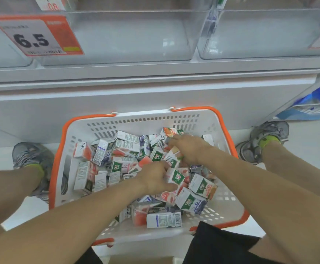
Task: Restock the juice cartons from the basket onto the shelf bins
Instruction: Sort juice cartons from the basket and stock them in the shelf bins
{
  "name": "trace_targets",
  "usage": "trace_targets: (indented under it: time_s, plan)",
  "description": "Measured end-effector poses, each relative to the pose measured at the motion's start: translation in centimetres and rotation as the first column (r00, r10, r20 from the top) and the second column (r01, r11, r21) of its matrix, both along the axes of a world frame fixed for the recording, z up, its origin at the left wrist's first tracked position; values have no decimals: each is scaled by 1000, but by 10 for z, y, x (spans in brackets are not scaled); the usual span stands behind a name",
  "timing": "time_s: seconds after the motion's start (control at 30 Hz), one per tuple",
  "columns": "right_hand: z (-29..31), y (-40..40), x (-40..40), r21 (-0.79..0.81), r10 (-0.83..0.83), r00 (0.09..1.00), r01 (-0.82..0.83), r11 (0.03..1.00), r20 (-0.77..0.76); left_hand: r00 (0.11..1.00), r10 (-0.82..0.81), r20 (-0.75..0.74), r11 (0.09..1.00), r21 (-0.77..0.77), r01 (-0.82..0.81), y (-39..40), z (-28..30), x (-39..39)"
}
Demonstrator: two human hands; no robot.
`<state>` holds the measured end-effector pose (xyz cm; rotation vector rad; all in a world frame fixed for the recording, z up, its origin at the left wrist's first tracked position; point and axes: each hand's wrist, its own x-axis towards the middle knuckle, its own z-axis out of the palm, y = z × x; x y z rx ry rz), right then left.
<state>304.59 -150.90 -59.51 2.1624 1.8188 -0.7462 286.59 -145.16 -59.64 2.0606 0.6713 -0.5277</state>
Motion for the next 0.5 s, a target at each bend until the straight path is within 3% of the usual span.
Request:
trace_targets:
  time_s: [0.13,0.2,0.27,0.37,0.5]
  plan:
    - [32,6,11,114,-32,996,22,993,88,988,152,30,981,-129,-146,13,19,3]
    - [49,7,19,147,-125,992,126,981,-17,964,266,27,940,-229,-253,24,32,1]
    - [65,6,26,117,-238,951,265,957,-199,911,411,-19,821,-427,-379,35,47,-7]
    - [90,2,31,61,-334,838,396,916,-431,854,510,-104,602,-666,-441,45,69,-21]
    - [130,-4,16,-57,-356,568,475,878,-742,832,543,-117,431,-811,-395,45,96,-34]
